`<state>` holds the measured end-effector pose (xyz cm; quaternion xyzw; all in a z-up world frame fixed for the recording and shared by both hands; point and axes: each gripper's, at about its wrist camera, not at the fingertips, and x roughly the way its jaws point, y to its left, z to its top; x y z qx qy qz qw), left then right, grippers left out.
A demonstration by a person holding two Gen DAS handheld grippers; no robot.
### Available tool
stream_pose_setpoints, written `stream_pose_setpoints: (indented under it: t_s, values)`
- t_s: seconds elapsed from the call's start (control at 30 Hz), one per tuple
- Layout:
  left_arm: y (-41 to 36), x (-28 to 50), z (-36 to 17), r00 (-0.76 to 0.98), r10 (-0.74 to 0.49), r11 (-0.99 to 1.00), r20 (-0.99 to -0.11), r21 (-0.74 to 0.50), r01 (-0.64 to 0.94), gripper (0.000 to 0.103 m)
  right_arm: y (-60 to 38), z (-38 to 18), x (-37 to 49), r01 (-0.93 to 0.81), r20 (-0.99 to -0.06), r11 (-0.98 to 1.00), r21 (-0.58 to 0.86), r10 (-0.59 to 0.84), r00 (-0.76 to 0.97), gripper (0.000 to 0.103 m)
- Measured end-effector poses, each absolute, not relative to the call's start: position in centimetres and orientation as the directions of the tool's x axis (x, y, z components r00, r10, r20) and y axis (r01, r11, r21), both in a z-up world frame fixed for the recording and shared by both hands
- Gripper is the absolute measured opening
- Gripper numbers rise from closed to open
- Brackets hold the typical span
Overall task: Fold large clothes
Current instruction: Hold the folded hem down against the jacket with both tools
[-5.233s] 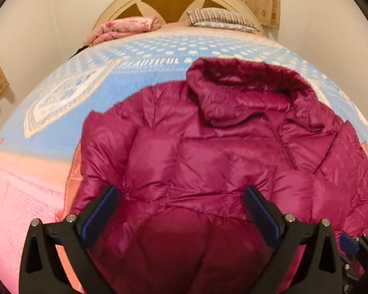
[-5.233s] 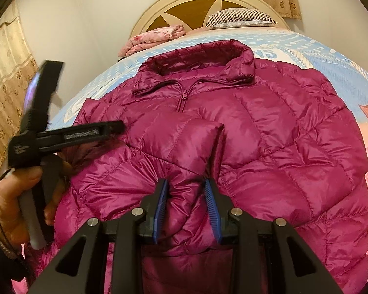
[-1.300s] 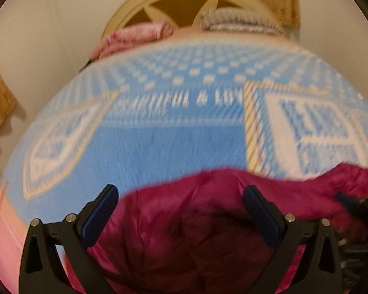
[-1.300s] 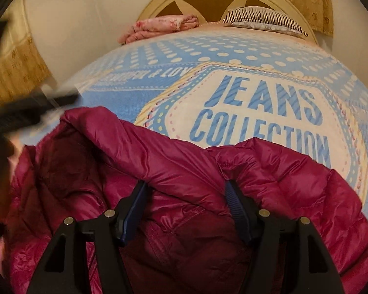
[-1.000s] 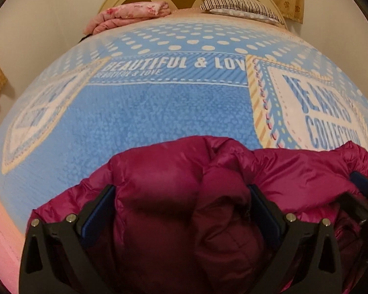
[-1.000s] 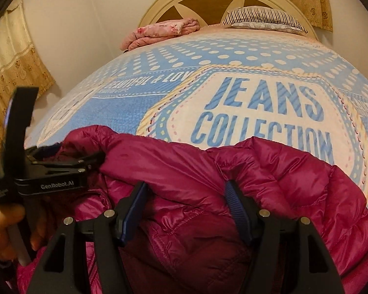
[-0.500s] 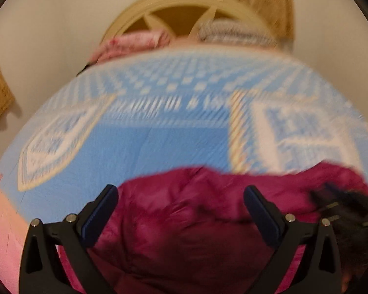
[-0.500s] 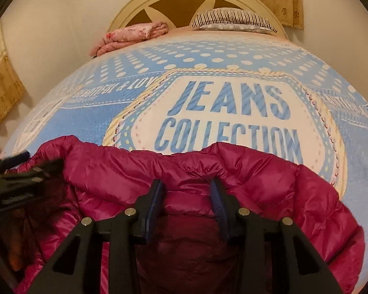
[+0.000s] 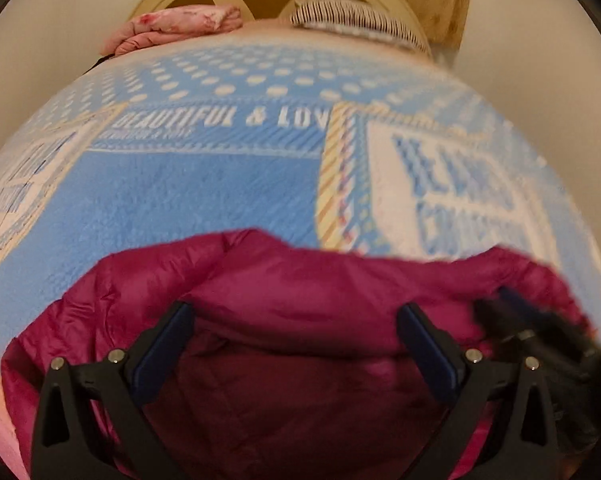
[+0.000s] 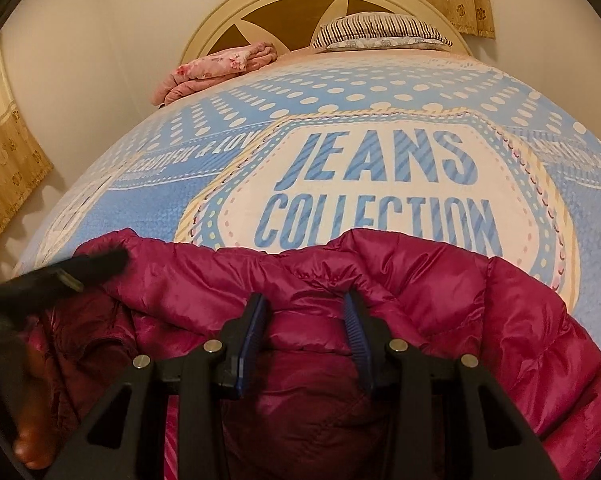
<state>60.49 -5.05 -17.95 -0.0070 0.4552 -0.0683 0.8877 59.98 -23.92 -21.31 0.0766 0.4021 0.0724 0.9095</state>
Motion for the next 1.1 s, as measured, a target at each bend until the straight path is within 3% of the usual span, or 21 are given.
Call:
stream_pose_setpoints:
  t_s: [0.17, 1.1]
  values:
    - [-6.4, 60.9, -19.3, 0.572, -0.070, 0.992, -0.817, 0.004, 0.127, 0.103, -23.7, -21.3, 60.1, -0.074, -0.721, 0.977, 0.198, 0.196, 0.665, 0.043]
    - [-6.5, 60.6, -19.5, 0.599, -0.041, 0.994, -0.800, 0.031, 0.109, 0.103, -22.5, -21.6, 60.5, -0.065, -0.753, 0.992, 0.110, 0.126, 0.645, 0.043]
